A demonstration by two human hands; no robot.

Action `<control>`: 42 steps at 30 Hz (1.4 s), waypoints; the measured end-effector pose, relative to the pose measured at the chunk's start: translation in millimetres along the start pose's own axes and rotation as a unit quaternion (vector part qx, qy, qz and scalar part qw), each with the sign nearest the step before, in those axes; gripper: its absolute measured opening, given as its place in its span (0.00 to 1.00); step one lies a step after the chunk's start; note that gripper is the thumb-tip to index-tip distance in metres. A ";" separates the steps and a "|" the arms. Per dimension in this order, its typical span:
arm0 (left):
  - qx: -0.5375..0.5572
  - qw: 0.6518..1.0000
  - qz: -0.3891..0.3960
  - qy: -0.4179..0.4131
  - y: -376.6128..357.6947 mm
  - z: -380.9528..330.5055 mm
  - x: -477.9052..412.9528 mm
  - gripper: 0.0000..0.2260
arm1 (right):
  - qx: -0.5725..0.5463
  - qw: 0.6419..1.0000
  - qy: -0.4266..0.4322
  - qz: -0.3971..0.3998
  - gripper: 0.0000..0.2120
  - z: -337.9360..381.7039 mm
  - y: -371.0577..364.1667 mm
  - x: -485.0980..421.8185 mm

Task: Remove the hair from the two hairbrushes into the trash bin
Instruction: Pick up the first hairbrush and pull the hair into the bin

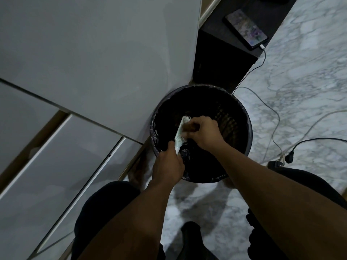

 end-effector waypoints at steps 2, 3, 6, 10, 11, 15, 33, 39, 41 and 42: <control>-0.002 1.000 -0.003 0.002 1.3 0.2 -0.5 0.09 | -0.020 0.999 -0.009 -0.041 0.07 -1.6 8.6 -1.8; -0.004 1.000 -0.004 0.003 1.8 0.1 -0.5 0.10 | -0.034 0.998 -0.025 -0.053 0.04 -5.1 11.0 -3.0; -0.003 1.000 -0.007 0.003 1.9 -0.3 -0.2 0.11 | -0.118 0.983 -0.111 -0.082 0.09 -23.2 15.0 -3.1; 0.008 0.999 -0.011 0.050 3.6 7.8 -3.1 0.14 | -0.234 0.954 -0.159 -0.096 0.12 -28.5 20.8 -3.5; 0.008 0.998 -0.012 0.053 4.3 8.4 -3.7 0.14 | -0.249 0.951 -0.163 -0.082 0.13 -27.0 19.5 -3.4; 0.015 0.998 -0.015 0.052 6.1 7.5 -3.0 0.13 | -0.256 0.952 -0.165 -0.027 0.17 -21.4 10.9 -0.7; -0.053 0.998 -0.027 0.004 10.2 -3.8 2.0 0.16 | -0.122 0.975 -0.174 0.058 0.16 -29.6 -3.9 1.2; -0.048 0.998 -0.031 0.040 15.5 -0.2 1.9 0.16 | -0.287 0.935 -0.207 -0.017 0.12 -19.2 2.2 0.7; -0.042 0.997 -0.034 0.046 17.2 0.6 1.9 0.14 | -0.363 0.900 -0.235 -0.065 0.10 -21.4 8.6 1.3; -0.041 0.998 -0.034 0.046 17.6 0.3 2.0 0.14 | -0.377 0.892 -0.239 -0.074 0.10 -21.1 11.2 2.3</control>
Point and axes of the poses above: each hand's wrist, its own x-axis away from the middle knuckle, its own y-axis out of the back of the hand, z = x × y, the point moved 9 cm from there along -x, towards the middle knuckle, and after that the axes turned 7 degrees about y, right-handed, at the moved point
